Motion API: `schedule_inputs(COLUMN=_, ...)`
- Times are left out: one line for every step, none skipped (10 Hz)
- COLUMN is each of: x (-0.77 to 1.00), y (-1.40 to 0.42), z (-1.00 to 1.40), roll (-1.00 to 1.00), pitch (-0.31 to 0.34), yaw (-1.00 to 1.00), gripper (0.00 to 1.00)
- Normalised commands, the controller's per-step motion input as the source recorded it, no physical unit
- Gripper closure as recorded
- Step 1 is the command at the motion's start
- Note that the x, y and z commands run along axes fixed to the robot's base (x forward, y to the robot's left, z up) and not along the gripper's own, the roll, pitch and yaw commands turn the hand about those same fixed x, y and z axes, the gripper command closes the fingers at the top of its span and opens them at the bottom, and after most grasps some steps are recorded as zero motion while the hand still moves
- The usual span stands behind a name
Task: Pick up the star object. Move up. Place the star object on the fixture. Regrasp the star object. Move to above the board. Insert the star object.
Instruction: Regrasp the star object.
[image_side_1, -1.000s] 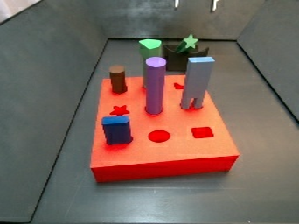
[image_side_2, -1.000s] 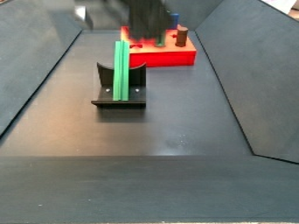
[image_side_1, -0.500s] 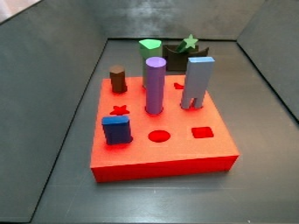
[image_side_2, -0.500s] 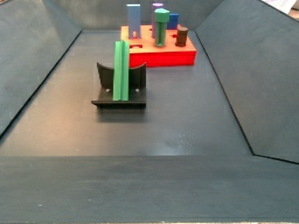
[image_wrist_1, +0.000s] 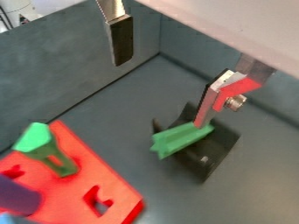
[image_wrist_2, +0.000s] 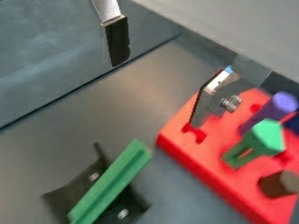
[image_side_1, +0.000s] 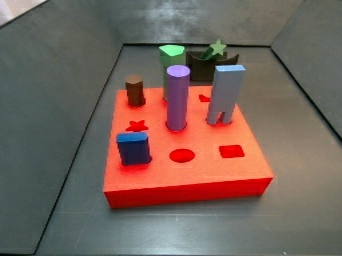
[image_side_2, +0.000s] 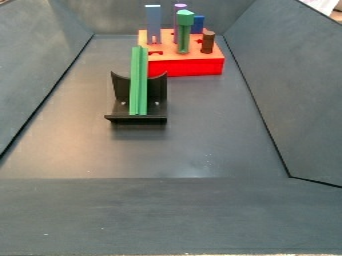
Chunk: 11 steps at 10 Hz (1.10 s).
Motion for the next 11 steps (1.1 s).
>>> schedule_inputs(x=0.00, y=-0.02, z=0.01, roll=1.00, pitch=0.011, yaw=0.03, gripper=0.00)
schedule_inputs(x=0.00, y=-0.02, z=0.01, roll=1.00, pitch=0.017, yaw=0.03, gripper=0.00)
schedule_inputs(x=0.01, y=-0.02, z=0.01, roll=1.00, pitch=0.023, yaw=0.03, gripper=0.00)
schedule_inputs(x=0.02, y=-0.02, z=0.00, roll=1.00, pitch=0.030, yaw=0.03, gripper=0.00)
schedule_inputs(x=0.04, y=-0.02, z=0.00, roll=1.00, pitch=0.039, yaw=0.03, gripper=0.00)
schedule_inputs(x=0.05, y=-0.03, z=0.00, roll=1.00, pitch=0.053, yaw=0.04, gripper=0.00)
schedule_inputs(x=0.06, y=-0.03, z=0.00, roll=1.00, pitch=0.069, yaw=0.04, gripper=0.00)
schedule_inputs(x=0.08, y=-0.03, z=-0.01, roll=1.00, pitch=0.087, yaw=0.05, gripper=0.00)
schedule_inputs(x=0.09, y=-0.04, z=-0.01, roll=1.00, pitch=0.109, yaw=0.06, gripper=0.00)
schedule_inputs(x=0.10, y=-0.04, z=0.00, roll=1.00, pitch=0.133, yaw=0.07, gripper=0.00)
schedule_inputs(x=0.10, y=-0.04, z=-0.01, roll=1.00, pitch=0.168, yaw=0.10, gripper=0.00)
